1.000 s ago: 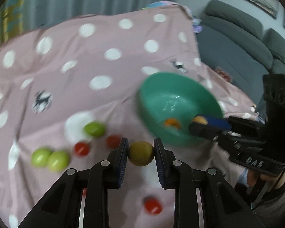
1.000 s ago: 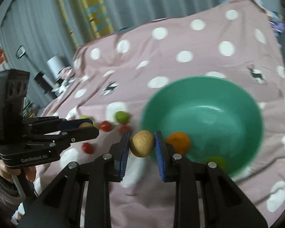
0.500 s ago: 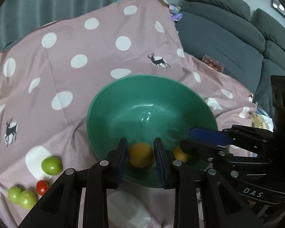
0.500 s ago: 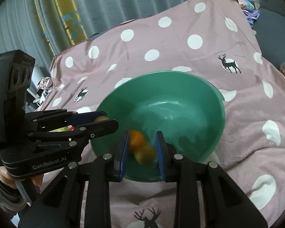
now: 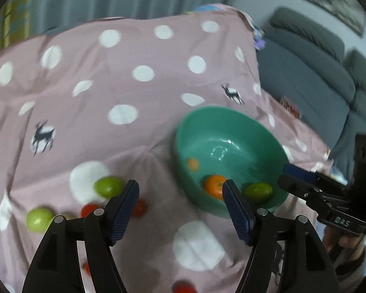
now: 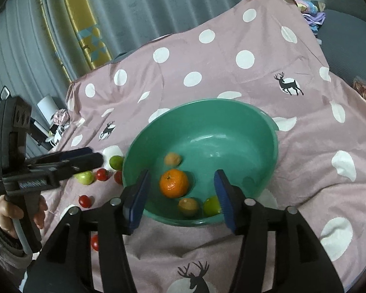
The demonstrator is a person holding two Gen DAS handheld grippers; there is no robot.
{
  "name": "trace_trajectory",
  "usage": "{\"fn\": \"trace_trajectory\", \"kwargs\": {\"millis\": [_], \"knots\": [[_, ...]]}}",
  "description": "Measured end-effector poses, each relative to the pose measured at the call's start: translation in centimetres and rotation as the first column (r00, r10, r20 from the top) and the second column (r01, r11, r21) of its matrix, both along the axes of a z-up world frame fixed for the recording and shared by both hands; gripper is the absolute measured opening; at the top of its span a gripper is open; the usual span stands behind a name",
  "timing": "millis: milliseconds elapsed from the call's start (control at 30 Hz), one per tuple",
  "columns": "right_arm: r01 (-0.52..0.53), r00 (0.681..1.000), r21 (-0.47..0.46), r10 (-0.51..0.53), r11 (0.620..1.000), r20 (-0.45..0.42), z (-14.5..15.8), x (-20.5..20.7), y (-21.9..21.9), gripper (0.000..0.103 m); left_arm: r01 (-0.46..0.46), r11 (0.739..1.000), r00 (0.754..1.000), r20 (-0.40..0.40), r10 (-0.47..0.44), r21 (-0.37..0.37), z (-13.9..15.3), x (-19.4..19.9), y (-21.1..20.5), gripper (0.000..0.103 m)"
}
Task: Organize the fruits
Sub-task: 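Move the left tool toward a red tomato, then grasp the red tomato with the left tool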
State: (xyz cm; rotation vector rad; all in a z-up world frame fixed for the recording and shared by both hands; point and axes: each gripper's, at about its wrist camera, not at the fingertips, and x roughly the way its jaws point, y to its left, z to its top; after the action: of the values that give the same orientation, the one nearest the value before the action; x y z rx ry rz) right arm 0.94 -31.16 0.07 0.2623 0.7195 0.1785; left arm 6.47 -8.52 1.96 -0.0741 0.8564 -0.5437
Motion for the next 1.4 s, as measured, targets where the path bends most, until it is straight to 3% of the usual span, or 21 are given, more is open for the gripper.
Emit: {"fn": "trace_trajectory", "kwargs": {"millis": [200,400,600,800,933,1100,1400], "knots": [[-0.008,1.000,0.021,0.008,1.000,-0.001,0.4,-0.8,0.3,0.056,-0.103,0.993,0.995,0.003,0.103,-0.055,0.8,-1.6,5.5,0.071],[-0.039,0.999,0.029,0.039,0.999,0.000,0.8,-1.1,1.6,0.058,-0.190,0.977,0.981,-0.051,0.186,-0.095,-0.3,-3.3,10.1,0.071],[-0.110,0.994,0.013,0.110,0.994,-0.013,0.8,-1.1,4.0,0.060,-0.242,0.969,0.968,-0.084,0.239,-0.040,-2.3,-5.1,12.3,0.071],[-0.195,0.980,-0.007,0.194,0.981,-0.045,0.2,-0.7,6.9,0.060,-0.232,0.973,0.966,-0.111,0.233,0.023,-4.6,-6.5,12.4,0.071],[-0.291,0.954,0.008,0.291,0.957,-0.078,-0.6,-0.6,9.3,0.061,-0.202,0.978,0.973,-0.106,0.207,0.059,-5.4,-6.9,11.5,0.071],[-0.442,0.886,0.003,0.437,0.897,-0.157,-2.6,-0.7,13.2,0.059,-0.157,0.984,0.983,-0.084,0.164,0.085,-5.9,-6.8,10.0,0.071],[-0.508,0.831,-0.020,0.484,0.861,-0.274,-5.9,0.0,16.0,0.048,-0.142,0.981,0.986,-0.073,0.152,0.128,-7.2,-4.8,8.3,0.069]]}}
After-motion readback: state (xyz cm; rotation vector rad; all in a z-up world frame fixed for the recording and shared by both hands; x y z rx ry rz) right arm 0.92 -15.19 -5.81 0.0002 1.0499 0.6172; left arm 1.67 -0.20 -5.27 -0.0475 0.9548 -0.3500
